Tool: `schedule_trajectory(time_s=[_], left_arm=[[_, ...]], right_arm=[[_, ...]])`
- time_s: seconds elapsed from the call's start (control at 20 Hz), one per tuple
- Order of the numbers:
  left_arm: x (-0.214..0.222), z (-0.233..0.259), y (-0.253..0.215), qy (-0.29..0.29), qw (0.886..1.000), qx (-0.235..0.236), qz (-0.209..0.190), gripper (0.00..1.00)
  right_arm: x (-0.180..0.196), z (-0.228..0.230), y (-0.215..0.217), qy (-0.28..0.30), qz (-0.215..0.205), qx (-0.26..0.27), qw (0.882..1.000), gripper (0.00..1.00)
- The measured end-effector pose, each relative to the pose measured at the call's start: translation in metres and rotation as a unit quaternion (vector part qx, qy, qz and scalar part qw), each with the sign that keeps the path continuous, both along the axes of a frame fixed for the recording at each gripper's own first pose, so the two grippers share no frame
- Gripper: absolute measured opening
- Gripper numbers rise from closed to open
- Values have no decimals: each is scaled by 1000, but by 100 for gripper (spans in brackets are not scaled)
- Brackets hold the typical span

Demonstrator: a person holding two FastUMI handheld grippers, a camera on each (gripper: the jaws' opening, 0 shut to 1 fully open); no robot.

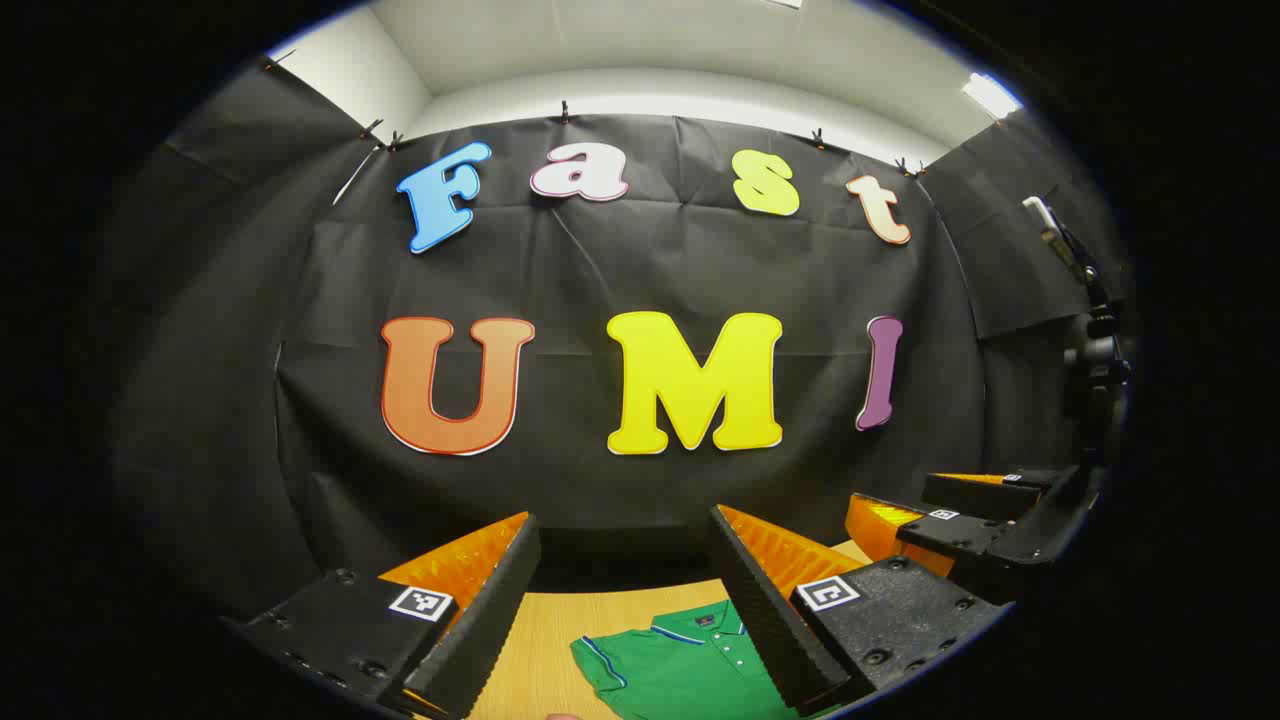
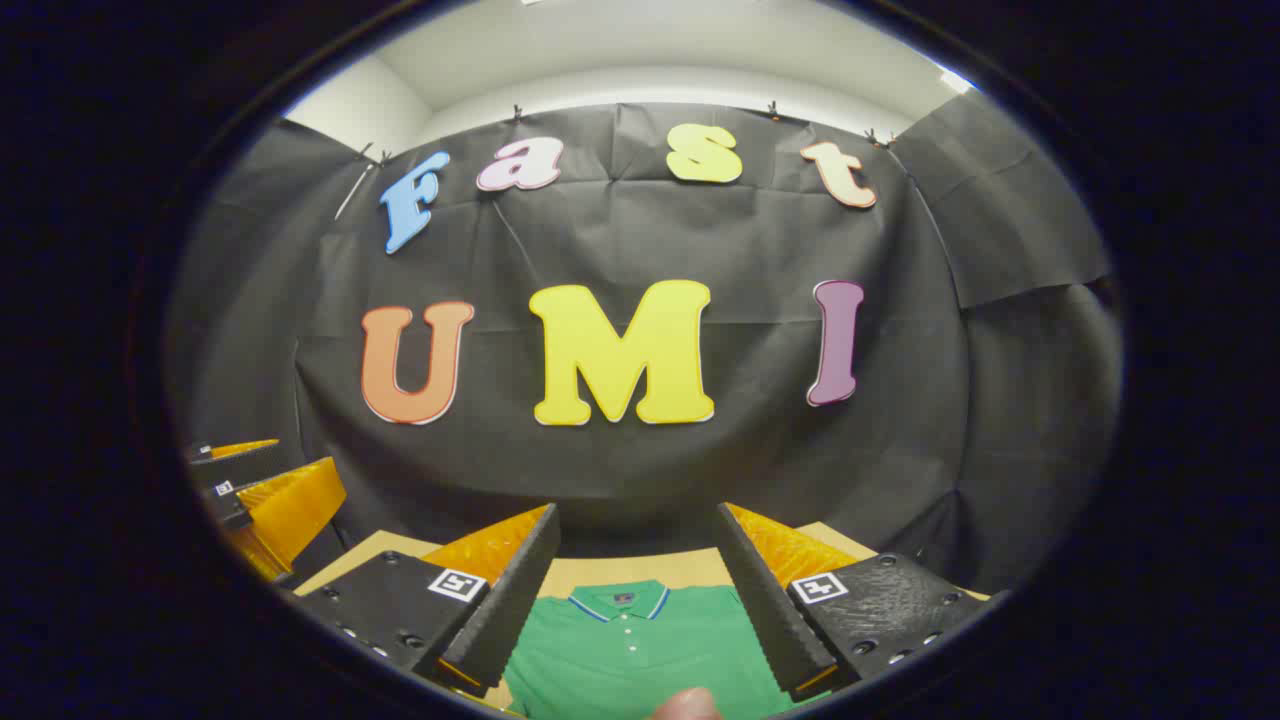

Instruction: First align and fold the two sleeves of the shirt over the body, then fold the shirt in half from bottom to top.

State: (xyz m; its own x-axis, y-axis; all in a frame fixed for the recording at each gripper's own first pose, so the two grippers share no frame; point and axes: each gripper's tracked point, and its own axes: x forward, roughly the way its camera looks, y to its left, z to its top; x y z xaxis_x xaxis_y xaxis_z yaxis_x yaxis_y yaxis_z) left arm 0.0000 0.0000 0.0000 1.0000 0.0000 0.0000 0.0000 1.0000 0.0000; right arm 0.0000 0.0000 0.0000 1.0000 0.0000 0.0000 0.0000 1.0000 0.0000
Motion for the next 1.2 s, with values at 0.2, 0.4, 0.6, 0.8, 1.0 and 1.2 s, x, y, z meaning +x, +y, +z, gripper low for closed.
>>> schedule_trajectory(time_s=[0.2, 0.4, 0.6, 0.8, 1.0, 1.2], left_arm=[[-13, 24, -5, 1, 1000, 15, 28, 100], [-27, 40, -9, -1, 998, 15, 53, 100], [-31, 52, -16, 1, 998, 40, 58, 100], [-33, 42, -25, 20, 997, 16, 66, 100], [-27, 42, -33, 18, 997, 13, 69, 100], [-16, 31, -40, 29, 997, 10, 71, 100]], right_arm=[[-6, 27, -30, -12, -14, 13, 1000, 95], [-16, 58, -63, -46, -27, 28, 998, 94], [-34, 66, -86, -57, -17, 9, 998, 92], [-42, 69, -90, -53, 5, -11, 999, 99], [-36, 59, -92, -35, 31, -40, 998, 92], [-24, 47, -102, -11, 45, -35, 998, 93]])
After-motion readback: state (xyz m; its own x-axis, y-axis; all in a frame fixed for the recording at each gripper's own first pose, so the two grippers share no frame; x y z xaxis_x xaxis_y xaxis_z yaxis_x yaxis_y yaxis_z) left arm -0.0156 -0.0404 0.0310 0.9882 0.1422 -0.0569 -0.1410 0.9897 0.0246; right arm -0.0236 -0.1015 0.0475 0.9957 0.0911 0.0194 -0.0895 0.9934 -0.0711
